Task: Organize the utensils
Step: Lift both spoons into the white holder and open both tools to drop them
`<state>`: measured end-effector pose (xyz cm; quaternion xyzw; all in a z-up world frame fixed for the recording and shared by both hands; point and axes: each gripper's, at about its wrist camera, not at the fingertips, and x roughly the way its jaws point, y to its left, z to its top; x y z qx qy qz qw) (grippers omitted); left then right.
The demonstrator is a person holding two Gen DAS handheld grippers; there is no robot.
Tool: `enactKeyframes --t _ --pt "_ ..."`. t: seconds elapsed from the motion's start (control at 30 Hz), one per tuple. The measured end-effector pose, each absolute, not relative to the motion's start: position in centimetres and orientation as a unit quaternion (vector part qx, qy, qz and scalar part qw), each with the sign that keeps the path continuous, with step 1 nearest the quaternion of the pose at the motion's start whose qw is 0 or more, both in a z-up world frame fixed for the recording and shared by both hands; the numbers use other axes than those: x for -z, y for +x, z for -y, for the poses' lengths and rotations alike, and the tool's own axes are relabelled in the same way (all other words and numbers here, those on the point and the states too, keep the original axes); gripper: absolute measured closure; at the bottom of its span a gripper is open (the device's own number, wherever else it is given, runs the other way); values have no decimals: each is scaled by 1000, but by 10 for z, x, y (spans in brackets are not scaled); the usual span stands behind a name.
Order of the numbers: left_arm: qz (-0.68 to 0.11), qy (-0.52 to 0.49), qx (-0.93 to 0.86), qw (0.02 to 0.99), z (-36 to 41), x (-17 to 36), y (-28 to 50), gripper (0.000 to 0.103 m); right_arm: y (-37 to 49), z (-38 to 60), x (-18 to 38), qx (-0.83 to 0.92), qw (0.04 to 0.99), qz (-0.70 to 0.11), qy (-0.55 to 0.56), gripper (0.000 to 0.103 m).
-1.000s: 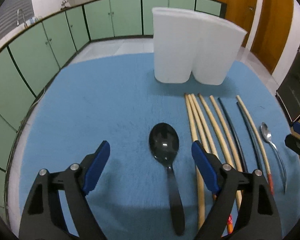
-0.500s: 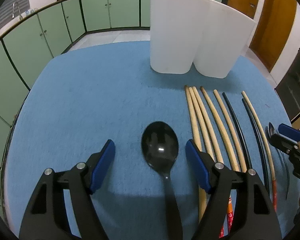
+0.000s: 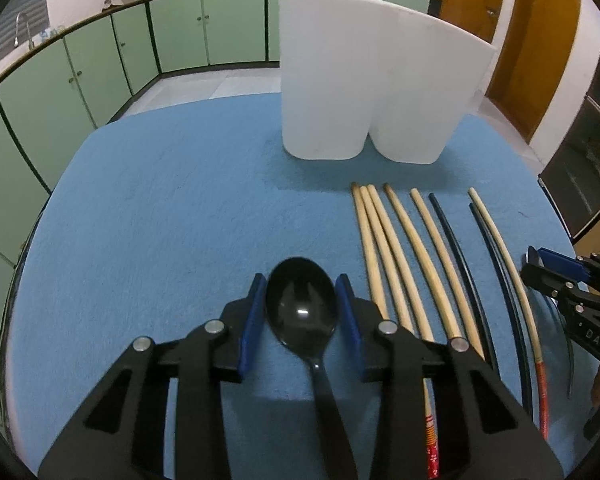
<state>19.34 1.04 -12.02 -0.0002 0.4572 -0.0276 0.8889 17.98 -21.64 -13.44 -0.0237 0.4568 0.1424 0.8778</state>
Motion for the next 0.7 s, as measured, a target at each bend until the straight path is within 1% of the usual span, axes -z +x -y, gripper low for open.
enactKeyframes --t 0.07,0.2,0.43,0.7 --pt "-449 0 30 893 -8 119 192 69 177 217 132 -141 882 -449 -20 75" --pt "-404 -13 34 914 -6 107 180 69 169 225 120 -148 896 -418 8 75" --pt "-318 -33 40 947 -9 70 169 69 160 237 84 -181 919 -347 52 75" --pt "-242 -37 48 968 -13 24 175 69 164 242 43 -197 933 -291 71 75"
